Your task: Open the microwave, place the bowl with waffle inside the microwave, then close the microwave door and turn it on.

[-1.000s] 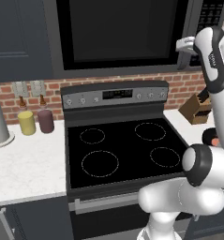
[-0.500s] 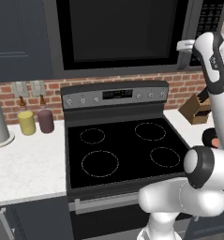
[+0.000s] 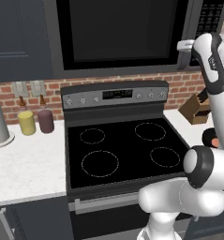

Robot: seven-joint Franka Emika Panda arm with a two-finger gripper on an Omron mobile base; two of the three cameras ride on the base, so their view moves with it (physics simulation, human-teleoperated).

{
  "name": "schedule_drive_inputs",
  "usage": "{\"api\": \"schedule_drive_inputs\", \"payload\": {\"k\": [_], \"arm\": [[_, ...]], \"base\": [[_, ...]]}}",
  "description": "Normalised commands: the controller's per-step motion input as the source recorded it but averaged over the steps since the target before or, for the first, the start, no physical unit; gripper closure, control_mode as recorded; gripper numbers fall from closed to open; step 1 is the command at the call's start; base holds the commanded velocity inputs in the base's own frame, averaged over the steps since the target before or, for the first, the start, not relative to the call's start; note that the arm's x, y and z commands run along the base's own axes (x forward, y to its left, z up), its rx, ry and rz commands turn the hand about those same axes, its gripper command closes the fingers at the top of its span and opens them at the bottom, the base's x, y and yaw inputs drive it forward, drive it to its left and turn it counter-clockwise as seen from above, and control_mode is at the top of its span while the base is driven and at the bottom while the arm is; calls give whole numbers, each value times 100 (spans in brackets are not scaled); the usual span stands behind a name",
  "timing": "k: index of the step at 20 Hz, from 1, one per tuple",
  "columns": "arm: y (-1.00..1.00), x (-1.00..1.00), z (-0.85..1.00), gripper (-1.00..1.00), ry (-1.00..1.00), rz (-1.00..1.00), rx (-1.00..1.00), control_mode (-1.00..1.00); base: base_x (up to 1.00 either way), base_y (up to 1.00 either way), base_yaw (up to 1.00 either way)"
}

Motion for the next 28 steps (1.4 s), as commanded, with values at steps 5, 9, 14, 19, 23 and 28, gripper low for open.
{"api": "schedule_drive_inputs", "payload": {"k": [5, 9, 14, 19, 23, 28], "arm": [[16, 23, 0, 100, 6, 0, -1, -100], [31, 0, 0, 100, 8, 0, -2, -100], [31, -36, 0, 100, 3, -11, -4, -100], [18, -90, 2, 100, 0, -23, -3, -100], [5, -100, 10, 100, 3, -25, -5, -100], [6, -100, 13, 100, 9, -26, -10, -100]], "base": [[0, 0, 0], [0, 0, 0], [0, 0, 0], [0, 0, 0], [0, 0, 0], [0, 0, 0]]}}
